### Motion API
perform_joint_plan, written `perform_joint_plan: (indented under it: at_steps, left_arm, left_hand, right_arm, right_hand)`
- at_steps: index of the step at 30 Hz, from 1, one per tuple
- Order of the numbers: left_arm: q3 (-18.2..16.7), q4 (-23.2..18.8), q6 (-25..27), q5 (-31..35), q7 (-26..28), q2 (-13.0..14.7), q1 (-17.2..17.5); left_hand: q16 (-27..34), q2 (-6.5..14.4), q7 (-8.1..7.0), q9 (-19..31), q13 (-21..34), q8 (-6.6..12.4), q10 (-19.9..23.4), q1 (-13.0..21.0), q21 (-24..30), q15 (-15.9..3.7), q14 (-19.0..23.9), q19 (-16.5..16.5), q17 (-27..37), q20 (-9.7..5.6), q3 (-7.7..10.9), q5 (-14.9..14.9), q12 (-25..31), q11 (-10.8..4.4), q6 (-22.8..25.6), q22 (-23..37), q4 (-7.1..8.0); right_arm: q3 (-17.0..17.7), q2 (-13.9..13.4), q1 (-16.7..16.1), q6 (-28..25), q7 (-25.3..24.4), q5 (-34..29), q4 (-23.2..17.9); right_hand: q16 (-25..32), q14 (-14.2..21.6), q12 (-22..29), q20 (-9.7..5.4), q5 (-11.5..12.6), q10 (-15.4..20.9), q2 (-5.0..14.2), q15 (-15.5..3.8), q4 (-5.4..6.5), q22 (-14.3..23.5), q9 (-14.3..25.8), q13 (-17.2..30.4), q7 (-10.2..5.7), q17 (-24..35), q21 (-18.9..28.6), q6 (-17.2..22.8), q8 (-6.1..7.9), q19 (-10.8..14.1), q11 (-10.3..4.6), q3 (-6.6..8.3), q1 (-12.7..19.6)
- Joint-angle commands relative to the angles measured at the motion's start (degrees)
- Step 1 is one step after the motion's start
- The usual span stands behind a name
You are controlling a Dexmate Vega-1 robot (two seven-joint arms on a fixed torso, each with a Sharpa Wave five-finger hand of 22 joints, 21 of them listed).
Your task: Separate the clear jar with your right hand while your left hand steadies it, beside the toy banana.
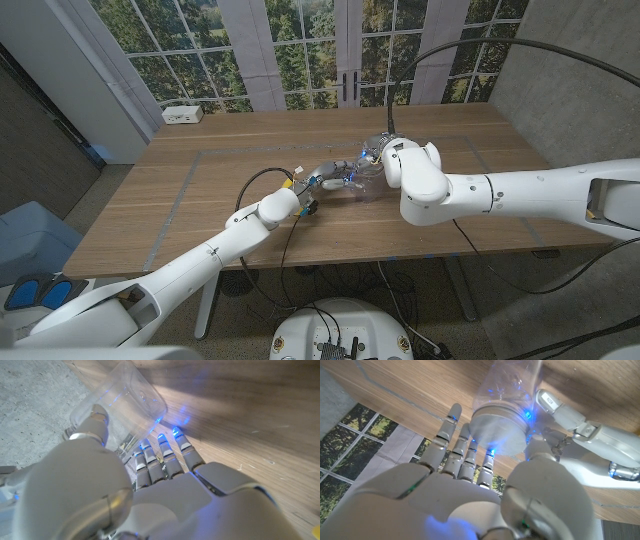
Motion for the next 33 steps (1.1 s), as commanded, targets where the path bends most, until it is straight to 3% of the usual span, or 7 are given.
perform_joint_plan:
  at_steps: [1,8,13,17,22,29,33]
  left_arm:
    - [-0.3,0.5,-0.9,-0.5,-0.5,-0.1,-0.4]
    - [-0.4,0.6,-0.9,-0.7,-0.5,-0.3,-0.4]
    - [-0.4,0.6,-1.0,-0.7,-0.4,-0.3,-0.4]
    - [-0.3,0.3,-0.5,-0.7,-0.6,-0.3,-0.4]
    - [-0.2,-0.1,0.1,-0.9,-0.9,-0.3,-0.5]
    - [-0.2,-0.4,0.5,-1.3,-1.2,-0.4,-0.6]
    - [-0.2,-0.6,0.8,-1.4,-1.0,-0.5,-0.5]
  left_hand:
    - [-0.2,-0.1,2.33,0.8,-0.2,0.70,0.0,-0.4,-0.3,-4.37,-0.3,-0.3,0.1,0.05,-0.24,0.0,-0.2,0.13,2.4,0.1,0.22]
    - [-0.2,-0.1,2.48,0.7,-0.2,0.54,-0.1,-0.5,-0.3,-4.40,-0.4,-0.3,0.1,0.01,-0.37,0.0,-0.4,0.21,2.4,0.1,0.30]
    - [-0.1,0.0,2.55,0.7,-0.2,0.52,0.2,-0.6,-0.2,-4.55,-0.3,-0.3,0.1,-0.01,-0.47,0.0,-0.4,0.31,2.7,0.1,0.35]
    - [-0.1,0.0,2.59,0.6,-0.2,0.46,0.3,-0.6,-0.3,-4.51,-0.3,-0.3,0.1,0.02,-0.52,0.0,-0.3,0.20,2.9,0.1,0.36]
    - [-0.2,0.1,2.90,0.5,-0.2,0.22,0.1,-0.6,-0.3,-4.33,-0.4,-0.5,0.2,0.03,-0.57,0.0,-0.5,0.18,2.7,0.1,0.39]
    - [-0.2,0.2,3.16,0.4,-0.2,-0.04,-0.1,-0.8,-0.3,-4.21,-0.5,-0.5,0.2,0.01,-0.71,0.0,-0.7,0.52,2.7,0.1,0.50]
    - [-0.2,0.2,3.19,0.4,-0.2,-0.13,-0.1,-0.9,-0.4,-4.20,-0.6,-0.6,0.2,0.02,-0.79,-0.1,-0.7,0.61,2.7,0.1,0.55]
  right_arm:
    - [1.4,-1.9,-0.9,5.7,-2.6,2.4,-0.4]
    - [4.6,-3.7,-4.3,10.1,-4.4,0.6,-1.2]
    - [8.2,-4.6,-7.2,13.3,-3.4,-0.3,-1.5]
    - [11.8,-5.3,-10.3,16.0,-3.1,-1.2,-1.7]
    - [17.9,-6.7,-16.1,20.6,-5.2,-1.9,-2.6]
    - [23.3,-6.5,-21.5,25.0,-3.6,-6.3,-2.4]
    - [26.1,-5.6,-24.0,26.7,-1.6,-8.7,-1.8]
  right_hand:
    - [1.4,0.1,0.9,-3.14,0.3,1.2,1.45,-5.70,-0.04,0.5,0.7,0.8,-2.71,1.7,1.0,6.5,1.49,-0.3,-0.89,1.27,7.2]
    - [3.1,-0.5,2.0,-5.77,0.7,3.4,3.00,-8.60,0.25,1.3,1.2,2.1,-2.64,3.7,2.3,12.5,3.78,-2.5,-4.42,1.74,15.2]
    - [2.7,0.1,3.2,-8.01,1.1,6.4,4.13,-10.07,0.35,1.8,2.1,3.0,-0.34,3.6,3.5,18.8,6.78,-3.8,-6.74,2.58,19.0]
    - [2.1,1.8,5.2,-10.20,1.6,11.8,5.01,-10.95,-0.08,2.3,3.4,4.0,1.55,3.5,5.3,25.4,10.36,-5.4,-8.28,3.79,25.3]
    - [0.6,3.3,6.3,-11.69,2.6,16.3,5.61,-11.02,0.25,2.9,4.1,5.1,2.58,3.4,7.2,29.6,12.81,-9.0,-8.63,4.28,31.7]
    - [-2.2,4.2,7.6,-11.92,5.3,25.5,6.57,-11.01,0.57,3.8,2.6,5.3,3.98,2.8,11.0,37.8,15.63,-14.0,-8.95,4.14,38.4]
    - [-3.5,5.2,7.0,-11.95,7.7,30.9,6.73,-11.01,0.62,4.6,0.2,4.1,4.43,2.7,14.5,41.3,15.08,-16.4,-9.05,3.86,40.8]
